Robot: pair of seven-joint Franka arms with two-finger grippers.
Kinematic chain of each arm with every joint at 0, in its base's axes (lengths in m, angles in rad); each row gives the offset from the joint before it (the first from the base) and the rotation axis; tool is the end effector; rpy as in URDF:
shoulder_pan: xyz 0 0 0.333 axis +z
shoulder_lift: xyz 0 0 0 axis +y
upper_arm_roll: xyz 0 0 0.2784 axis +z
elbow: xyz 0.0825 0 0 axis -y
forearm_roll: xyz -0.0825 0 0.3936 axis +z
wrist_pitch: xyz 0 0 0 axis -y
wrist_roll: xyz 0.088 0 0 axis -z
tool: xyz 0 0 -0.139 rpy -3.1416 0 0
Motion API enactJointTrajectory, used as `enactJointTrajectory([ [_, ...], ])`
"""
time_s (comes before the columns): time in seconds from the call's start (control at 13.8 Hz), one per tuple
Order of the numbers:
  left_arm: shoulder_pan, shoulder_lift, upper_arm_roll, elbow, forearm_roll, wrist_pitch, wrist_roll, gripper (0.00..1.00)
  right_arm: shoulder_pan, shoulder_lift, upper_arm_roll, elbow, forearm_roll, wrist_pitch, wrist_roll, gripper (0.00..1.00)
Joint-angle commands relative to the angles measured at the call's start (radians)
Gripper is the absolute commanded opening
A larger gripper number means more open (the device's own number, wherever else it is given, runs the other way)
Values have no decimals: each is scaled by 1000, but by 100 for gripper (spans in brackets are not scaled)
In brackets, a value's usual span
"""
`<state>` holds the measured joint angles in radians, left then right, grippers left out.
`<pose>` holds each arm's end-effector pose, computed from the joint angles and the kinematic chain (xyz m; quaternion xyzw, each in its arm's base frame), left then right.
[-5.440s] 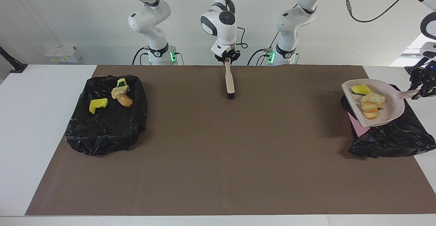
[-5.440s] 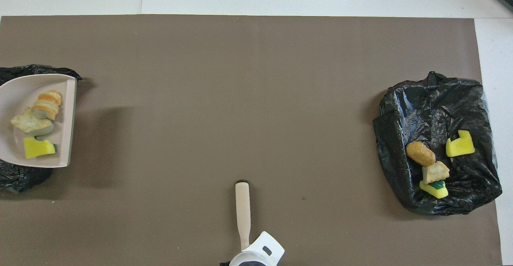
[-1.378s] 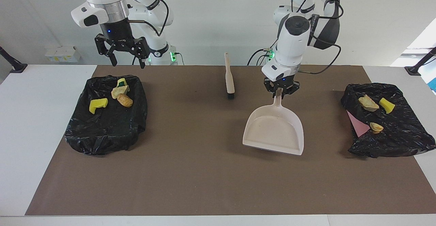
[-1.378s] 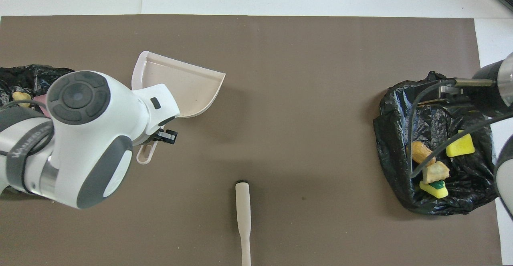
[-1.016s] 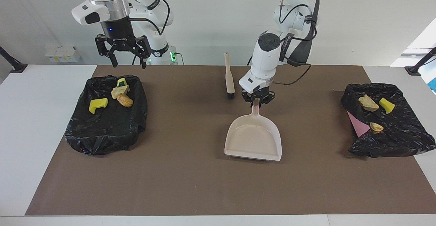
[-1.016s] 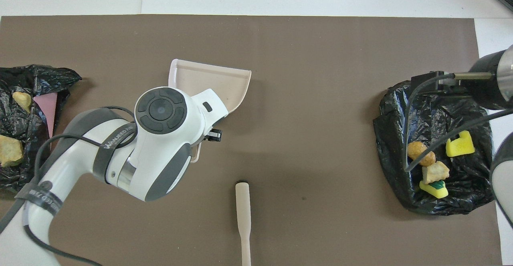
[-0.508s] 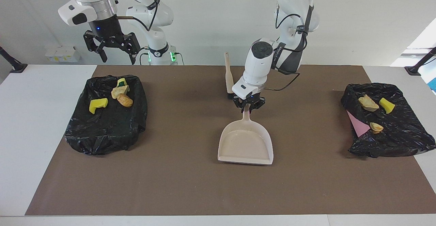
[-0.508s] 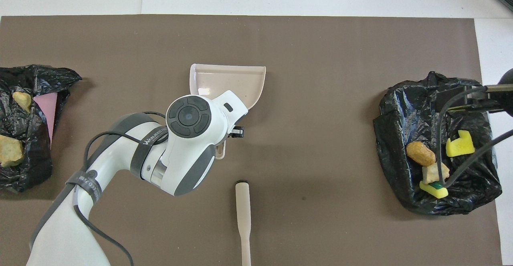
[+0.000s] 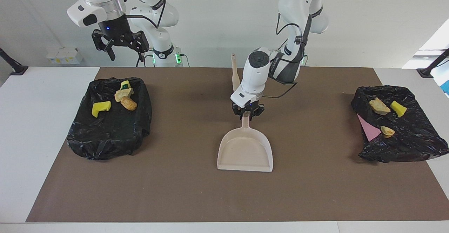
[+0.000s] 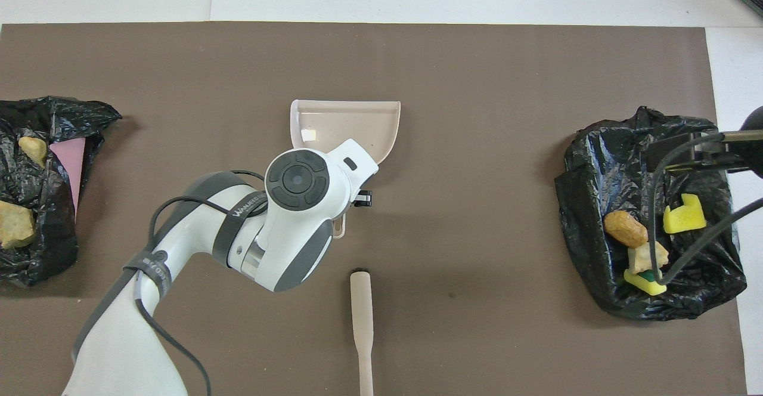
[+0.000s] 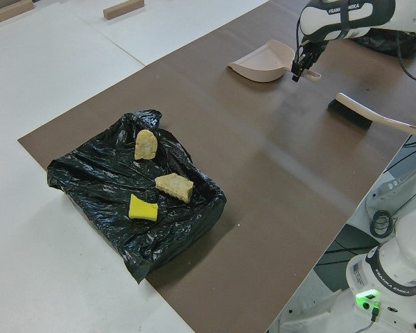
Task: Sweep and dump trash in bin
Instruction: 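Bring the empty dustpan to the mat center with the left gripper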
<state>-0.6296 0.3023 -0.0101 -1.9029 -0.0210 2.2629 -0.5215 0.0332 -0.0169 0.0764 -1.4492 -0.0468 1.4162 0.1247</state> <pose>0.4996 -0.3729 0.2737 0.9982 -0.0523 0.0188 0.0240 0.5394 0.0526 0.6085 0.9996 -0.0110 -0.0052 0.0246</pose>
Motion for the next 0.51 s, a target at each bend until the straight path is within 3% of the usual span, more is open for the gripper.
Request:
enactJointTrajectory([
  [0.0,-9,-54,15,4,-11,-92,4,100,2,-18,-26,-14,30,-14,-34,100],
  [0.22,33,-100,24,8,-11,-152,6,100,1,-18,-37,-14,41,-14,-62,100],
  [0.44,141,-143,24,15,-11,-169,23,100,1,-18,-37,-16,41,-13,-65,100],
])
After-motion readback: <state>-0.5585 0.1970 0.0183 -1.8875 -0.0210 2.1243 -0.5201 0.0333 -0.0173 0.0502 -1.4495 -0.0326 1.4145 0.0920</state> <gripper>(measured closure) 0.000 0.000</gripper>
